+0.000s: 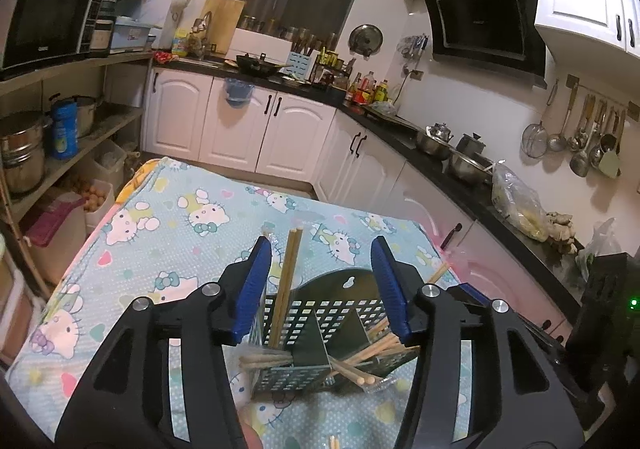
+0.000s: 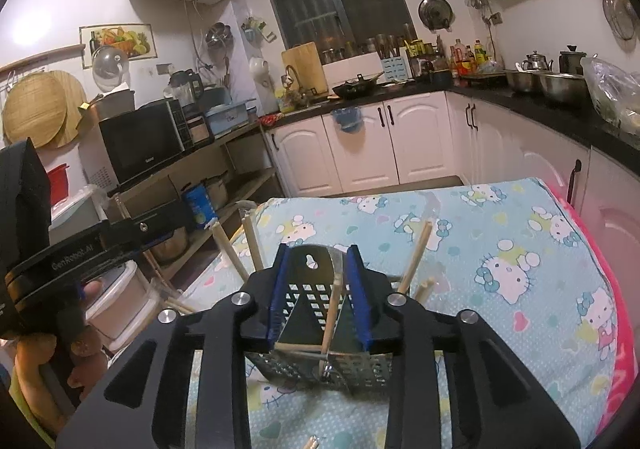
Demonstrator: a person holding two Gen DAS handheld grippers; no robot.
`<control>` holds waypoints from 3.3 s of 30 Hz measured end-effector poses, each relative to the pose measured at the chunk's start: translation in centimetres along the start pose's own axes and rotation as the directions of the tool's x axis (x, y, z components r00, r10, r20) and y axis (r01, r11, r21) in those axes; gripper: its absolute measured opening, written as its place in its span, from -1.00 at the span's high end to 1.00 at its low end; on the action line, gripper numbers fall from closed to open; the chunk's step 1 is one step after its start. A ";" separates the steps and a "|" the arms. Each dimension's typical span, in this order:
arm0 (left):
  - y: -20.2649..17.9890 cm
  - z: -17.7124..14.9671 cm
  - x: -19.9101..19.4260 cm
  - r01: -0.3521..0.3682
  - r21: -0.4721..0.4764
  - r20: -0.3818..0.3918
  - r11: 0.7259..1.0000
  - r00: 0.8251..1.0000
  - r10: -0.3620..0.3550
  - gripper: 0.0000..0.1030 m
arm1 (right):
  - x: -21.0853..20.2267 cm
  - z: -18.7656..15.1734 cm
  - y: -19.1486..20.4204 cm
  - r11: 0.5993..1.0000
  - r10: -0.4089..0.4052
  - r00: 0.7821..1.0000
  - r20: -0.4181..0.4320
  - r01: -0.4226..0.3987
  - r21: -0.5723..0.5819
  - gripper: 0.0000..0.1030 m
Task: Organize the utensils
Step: 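Open both tools to release the chopsticks in the holder, then withdraw both open tools from the holder toward the chopsticks on the cloth, then close the left tool on a wrapped chopstick while the right tool grasps another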
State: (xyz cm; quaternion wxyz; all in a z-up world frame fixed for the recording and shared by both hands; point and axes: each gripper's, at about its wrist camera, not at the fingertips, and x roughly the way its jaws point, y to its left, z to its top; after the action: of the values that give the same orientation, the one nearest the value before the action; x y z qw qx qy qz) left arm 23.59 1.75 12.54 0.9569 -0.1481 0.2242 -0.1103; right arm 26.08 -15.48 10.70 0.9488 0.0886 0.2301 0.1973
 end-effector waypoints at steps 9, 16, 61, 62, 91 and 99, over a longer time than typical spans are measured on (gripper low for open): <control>0.0 -0.6 -1.9 0.012 0.010 0.004 1.000 1.000 -0.012 -0.14 | -1.9 -0.3 0.1 1.000 0.004 1.000 -0.006 -0.004 0.003 0.03; 0.1 -0.9 -3.5 0.021 0.015 0.009 1.000 1.000 -0.021 -0.36 | -4.1 -1.0 0.5 0.999 -0.017 1.000 0.004 0.017 -0.027 -0.29; -1.2 -9.3 -6.2 0.003 0.057 -0.113 0.998 0.994 0.003 -0.77 | -10.4 -8.2 -1.5 0.995 -0.098 0.992 -0.081 0.095 -0.044 -0.50; -1.3 -9.5 -6.1 0.003 0.060 -0.118 0.998 0.993 0.004 -0.77 | -10.6 -8.4 -1.6 0.994 -0.101 0.991 -0.086 0.097 -0.045 -0.50; -2.8 -18.3 -0.7 0.031 0.120 -0.372 0.992 0.928 0.016 -0.54 | -10.5 -14.6 -4.9 0.991 -0.135 0.944 -0.301 0.125 -0.054 -0.33; -1.9 -20.2 2.0 0.069 0.034 -0.483 0.997 0.875 -0.044 0.00 | -8.1 -16.3 -6.1 0.994 -0.108 0.910 -0.401 0.113 -0.010 0.00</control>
State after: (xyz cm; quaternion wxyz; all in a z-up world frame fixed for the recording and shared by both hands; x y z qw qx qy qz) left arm 15.75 -5.24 -4.88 0.8709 -0.0984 0.4478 -0.1770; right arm 13.74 -23.08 -1.95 0.8906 0.0394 0.4255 0.1559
